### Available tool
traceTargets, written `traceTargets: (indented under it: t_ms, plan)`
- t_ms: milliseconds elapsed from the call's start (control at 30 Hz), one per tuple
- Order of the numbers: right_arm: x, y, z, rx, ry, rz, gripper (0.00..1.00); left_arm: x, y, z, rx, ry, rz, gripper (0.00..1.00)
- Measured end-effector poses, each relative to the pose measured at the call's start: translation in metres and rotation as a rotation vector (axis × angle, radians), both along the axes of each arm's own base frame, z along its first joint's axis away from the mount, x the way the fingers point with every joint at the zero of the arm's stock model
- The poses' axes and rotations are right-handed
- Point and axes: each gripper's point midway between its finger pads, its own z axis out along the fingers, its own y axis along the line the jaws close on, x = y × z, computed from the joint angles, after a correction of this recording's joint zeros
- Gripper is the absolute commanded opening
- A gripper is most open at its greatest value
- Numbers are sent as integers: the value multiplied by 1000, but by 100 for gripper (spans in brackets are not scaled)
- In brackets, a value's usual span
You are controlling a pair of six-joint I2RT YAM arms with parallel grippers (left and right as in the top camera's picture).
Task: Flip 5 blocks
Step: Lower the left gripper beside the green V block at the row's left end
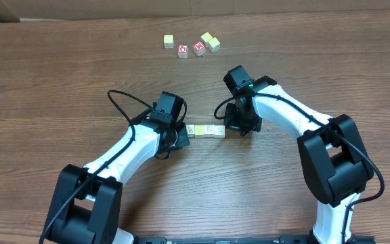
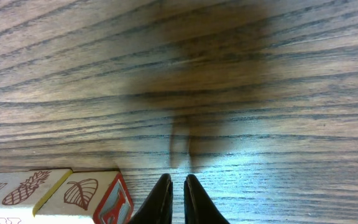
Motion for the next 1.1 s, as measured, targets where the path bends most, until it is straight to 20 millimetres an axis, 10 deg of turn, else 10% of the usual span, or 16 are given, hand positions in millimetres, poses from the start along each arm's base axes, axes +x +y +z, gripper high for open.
traceTargets:
  t_ms: [767, 1100]
  plan:
    - [0, -1, 0, -7, -2, 0, 9, -7, 3, 0, 16, 31, -3, 4]
    - [-3, -3, 0, -14, 13, 0, 9, 34, 13, 69, 31, -32, 13, 4]
